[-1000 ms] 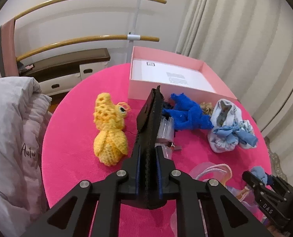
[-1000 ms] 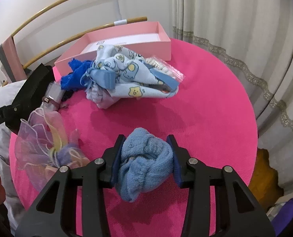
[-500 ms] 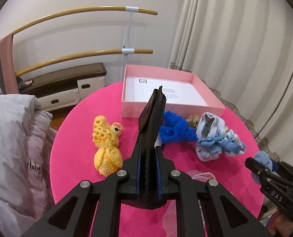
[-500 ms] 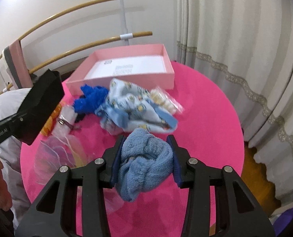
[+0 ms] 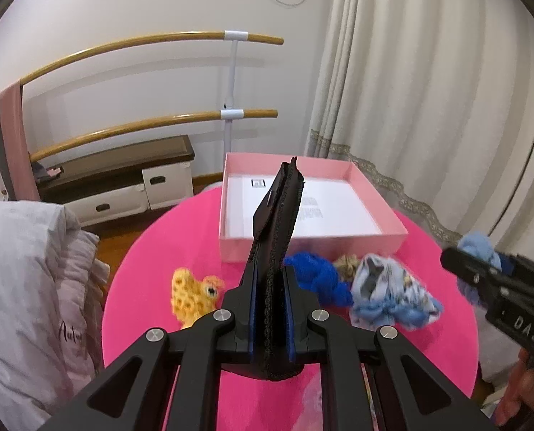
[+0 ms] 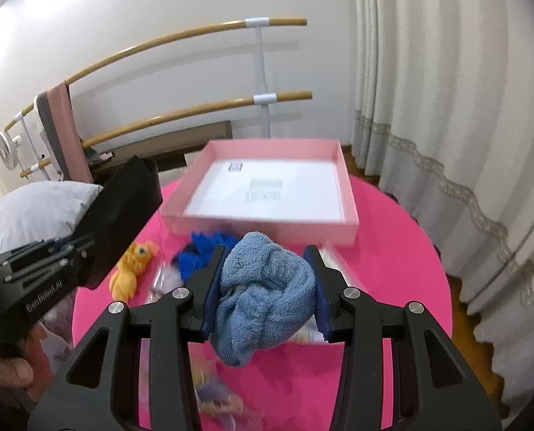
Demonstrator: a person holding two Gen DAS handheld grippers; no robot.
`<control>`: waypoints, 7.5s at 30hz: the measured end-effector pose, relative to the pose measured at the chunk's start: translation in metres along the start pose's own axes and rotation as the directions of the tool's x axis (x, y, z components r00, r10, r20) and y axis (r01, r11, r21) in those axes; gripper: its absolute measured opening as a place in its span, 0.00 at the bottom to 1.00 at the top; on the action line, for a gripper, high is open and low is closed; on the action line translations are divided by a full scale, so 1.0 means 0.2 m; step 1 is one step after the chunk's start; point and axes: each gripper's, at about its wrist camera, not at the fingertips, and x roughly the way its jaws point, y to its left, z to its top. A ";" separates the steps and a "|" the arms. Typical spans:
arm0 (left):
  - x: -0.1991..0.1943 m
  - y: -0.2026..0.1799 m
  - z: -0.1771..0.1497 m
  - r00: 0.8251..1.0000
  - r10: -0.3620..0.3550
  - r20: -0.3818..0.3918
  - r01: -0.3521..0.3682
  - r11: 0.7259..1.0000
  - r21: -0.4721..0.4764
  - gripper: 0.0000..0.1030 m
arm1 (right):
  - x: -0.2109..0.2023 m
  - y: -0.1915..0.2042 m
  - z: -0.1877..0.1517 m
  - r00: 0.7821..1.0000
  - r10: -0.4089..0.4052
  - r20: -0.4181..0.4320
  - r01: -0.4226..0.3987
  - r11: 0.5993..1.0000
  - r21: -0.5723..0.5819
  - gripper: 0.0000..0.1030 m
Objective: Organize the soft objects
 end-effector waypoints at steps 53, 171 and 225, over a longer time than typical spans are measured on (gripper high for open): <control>1.78 -0.11 1.36 0.974 0.118 -0.192 -0.113 0.993 0.034 0.88 | 1.27 -0.38 0.63 0.958 0.117 -0.261 -0.062 0.976 0.208 1.00; 0.85 -0.02 -0.06 0.977 0.169 -0.133 -0.161 0.985 0.065 1.00 | 0.24 0.27 -0.63 0.968 0.037 -0.249 -0.043 0.999 -0.020 0.46; 1.04 -0.02 0.02 0.983 0.014 -0.183 -0.007 0.999 0.038 0.32 | 0.13 0.14 -0.52 0.981 0.039 -0.191 -0.031 0.999 0.041 0.46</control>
